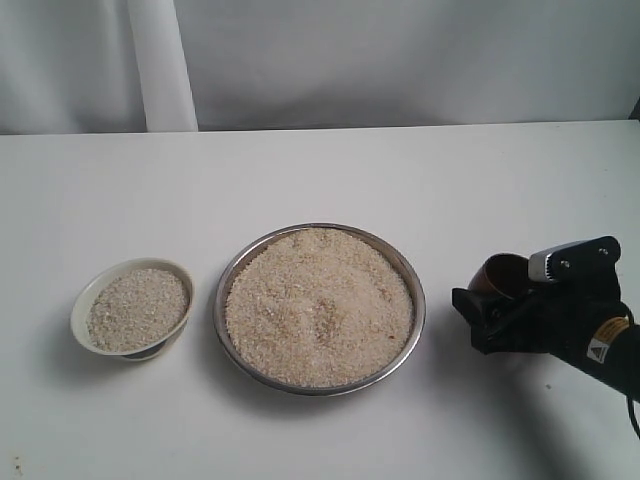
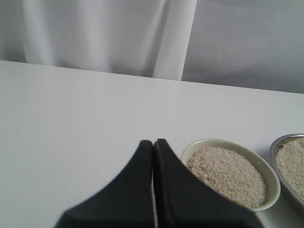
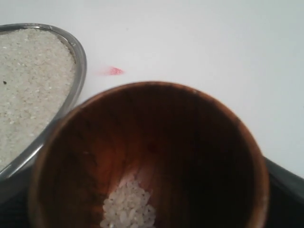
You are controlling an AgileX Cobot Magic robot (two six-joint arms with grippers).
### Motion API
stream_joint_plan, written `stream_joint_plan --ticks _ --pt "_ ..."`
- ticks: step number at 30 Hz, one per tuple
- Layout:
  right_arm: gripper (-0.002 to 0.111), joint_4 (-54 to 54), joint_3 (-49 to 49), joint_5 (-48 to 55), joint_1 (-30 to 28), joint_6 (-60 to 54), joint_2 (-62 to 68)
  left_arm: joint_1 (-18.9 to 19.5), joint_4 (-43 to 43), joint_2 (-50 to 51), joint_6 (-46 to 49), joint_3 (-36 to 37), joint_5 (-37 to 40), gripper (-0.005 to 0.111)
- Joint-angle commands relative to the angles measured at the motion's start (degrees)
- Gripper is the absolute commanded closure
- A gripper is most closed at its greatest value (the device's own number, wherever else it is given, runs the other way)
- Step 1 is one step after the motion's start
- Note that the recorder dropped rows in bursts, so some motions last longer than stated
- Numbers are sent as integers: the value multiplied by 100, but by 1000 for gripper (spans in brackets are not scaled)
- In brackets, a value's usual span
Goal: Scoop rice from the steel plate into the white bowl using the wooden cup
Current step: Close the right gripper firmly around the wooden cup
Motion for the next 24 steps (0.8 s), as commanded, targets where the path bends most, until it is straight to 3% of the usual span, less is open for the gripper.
stream_joint_plan --ticks 1,9,16,20,24 --pt "66 -43 -13 -250 6 34 -2 -9 -5 1 -25 11 -32 107" --pt "74 -21 -13 -43 6 23 -2 -9 -5 1 -25 11 -32 107" --pt "103 -21 -13 120 6 -450 -2 -9 -5 1 -25 11 -32 107" --pt "105 -21 -48 168 6 -498 -2 -9 -5 1 -25 11 -32 107" --pt "105 -82 -356 1100 6 -487 -2 -9 -5 1 -25 11 -32 107"
